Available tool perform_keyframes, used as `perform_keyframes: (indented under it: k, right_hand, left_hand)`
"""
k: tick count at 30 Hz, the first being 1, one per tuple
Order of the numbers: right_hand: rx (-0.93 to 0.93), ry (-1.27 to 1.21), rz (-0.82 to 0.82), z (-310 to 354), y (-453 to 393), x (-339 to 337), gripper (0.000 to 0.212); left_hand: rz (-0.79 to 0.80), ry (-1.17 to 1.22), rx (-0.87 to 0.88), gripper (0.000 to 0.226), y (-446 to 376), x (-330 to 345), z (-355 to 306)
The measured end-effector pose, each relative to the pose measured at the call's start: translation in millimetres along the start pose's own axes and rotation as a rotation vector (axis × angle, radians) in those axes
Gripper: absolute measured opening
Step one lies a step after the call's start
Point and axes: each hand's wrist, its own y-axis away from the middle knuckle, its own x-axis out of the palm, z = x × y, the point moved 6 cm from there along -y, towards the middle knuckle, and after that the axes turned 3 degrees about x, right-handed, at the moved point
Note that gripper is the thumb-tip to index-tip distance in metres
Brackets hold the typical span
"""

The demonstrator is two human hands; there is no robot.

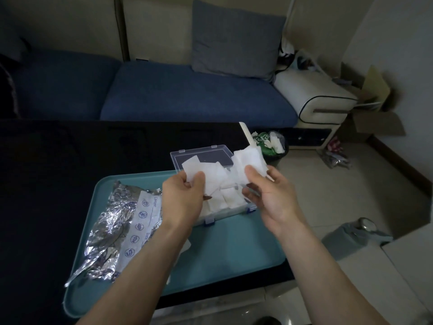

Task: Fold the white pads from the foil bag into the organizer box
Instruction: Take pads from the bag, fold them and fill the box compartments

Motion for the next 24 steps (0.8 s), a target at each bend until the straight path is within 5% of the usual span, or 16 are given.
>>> perform_keyframes:
  k: [7, 17, 21, 24]
  right_hand:
    - [-0.172, 0.394, 0.336, 11.1, 0.9, 0.3, 0.029]
    - [-0.102, 0.478, 0.296, -3.1, -2.2, 2.1, 0.018]
    - [-0.133, 0.499, 0.257, 1.2, -1.2, 0.7, 0.018]
    - [-0.146, 0.349, 0.066, 7.7, -5.6, -10.1, 0.01]
  left_hand:
    - [0.525, -0.285, -0.015, 0.017, 8.6, 15.8, -6.3]
    - [0.75, -0.11, -0.093, 0.013, 17.6, 25.4, -3.4]
    - [0.683, -0.16, -0.113, 0.013, 12.6, 23.4, 3.1]
    - [0.501, -0.207, -0.085, 0.016, 5.7, 16.7, 5.0]
